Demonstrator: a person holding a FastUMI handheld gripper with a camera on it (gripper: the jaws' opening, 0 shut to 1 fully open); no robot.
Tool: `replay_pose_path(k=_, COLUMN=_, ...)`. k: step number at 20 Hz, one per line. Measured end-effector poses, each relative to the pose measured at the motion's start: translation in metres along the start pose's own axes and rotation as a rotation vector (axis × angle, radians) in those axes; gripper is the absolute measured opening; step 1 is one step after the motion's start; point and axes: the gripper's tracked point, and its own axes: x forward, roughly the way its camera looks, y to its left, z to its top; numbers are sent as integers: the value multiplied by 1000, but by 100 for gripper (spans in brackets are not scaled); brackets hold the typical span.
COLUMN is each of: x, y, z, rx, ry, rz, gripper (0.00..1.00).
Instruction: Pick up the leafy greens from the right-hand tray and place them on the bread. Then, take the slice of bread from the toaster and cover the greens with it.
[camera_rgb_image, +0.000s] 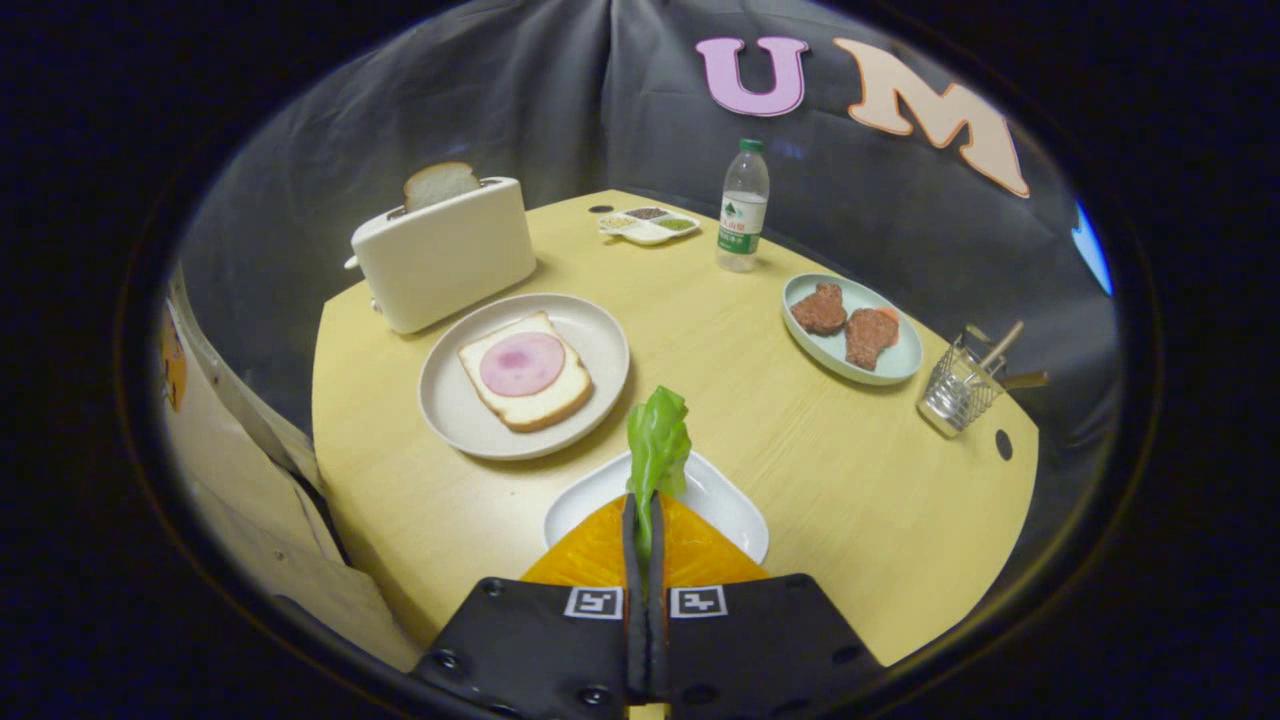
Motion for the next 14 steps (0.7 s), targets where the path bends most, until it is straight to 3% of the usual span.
replay_pose_path(k=14, x=9, y=42, z=55, rx=-52, ry=-3, rz=-35, gripper=3)
